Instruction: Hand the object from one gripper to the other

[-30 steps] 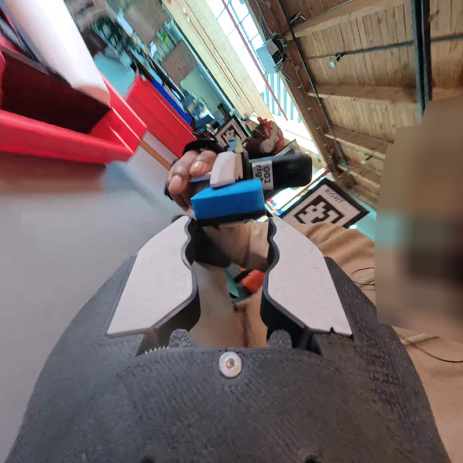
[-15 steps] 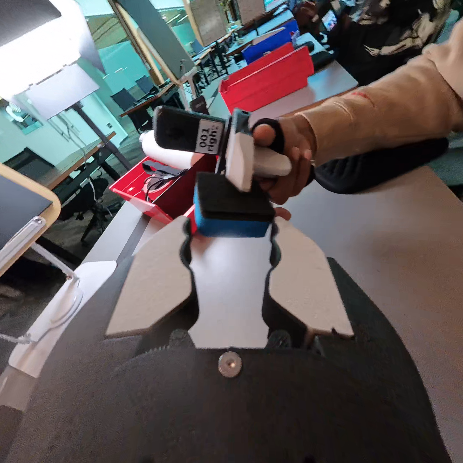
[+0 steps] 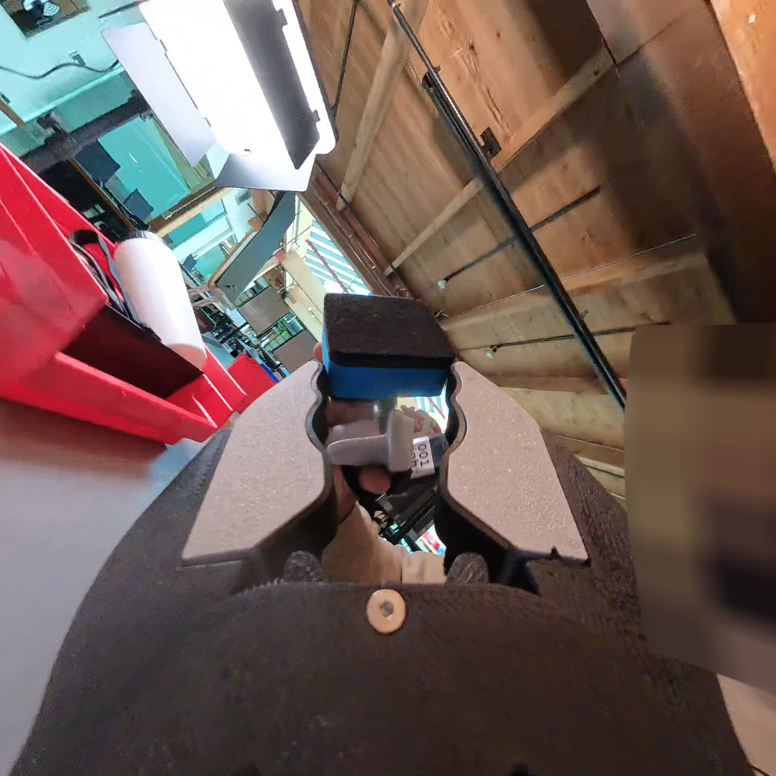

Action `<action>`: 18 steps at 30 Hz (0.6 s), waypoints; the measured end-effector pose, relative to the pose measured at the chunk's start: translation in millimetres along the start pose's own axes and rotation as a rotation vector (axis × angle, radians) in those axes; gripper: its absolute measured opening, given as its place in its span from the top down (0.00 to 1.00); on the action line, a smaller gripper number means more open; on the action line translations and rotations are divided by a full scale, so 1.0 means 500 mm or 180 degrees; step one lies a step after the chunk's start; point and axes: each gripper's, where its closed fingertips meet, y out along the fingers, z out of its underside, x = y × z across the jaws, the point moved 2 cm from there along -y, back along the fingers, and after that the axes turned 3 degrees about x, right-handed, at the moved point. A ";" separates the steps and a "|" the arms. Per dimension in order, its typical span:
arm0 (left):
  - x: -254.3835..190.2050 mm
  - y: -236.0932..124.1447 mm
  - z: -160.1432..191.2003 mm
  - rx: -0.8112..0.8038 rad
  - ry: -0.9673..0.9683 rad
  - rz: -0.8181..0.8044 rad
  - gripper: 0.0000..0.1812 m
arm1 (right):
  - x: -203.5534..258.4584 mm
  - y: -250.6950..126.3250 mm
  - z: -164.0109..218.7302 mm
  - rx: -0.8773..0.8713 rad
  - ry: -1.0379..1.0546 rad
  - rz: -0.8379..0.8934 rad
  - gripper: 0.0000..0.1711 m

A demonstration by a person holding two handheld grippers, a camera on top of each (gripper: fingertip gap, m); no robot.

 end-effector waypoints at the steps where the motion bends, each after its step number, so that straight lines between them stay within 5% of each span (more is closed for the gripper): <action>1: 0.002 0.004 0.012 -0.0026 -0.0068 0.0017 0.70 | 0.013 0.005 0.000 0.0042 -0.0300 0.0119 0.57; 11: -0.011 0.043 0.094 0.0190 -0.0017 0.0068 0.71 | 0.077 0.037 0.009 0.0314 -0.0662 0.0084 0.64; 18: 0.011 0.012 0.040 0.1372 0.2053 -0.0739 0.68 | 0.001 0.006 0.047 0.0895 0.1081 -0.0887 0.65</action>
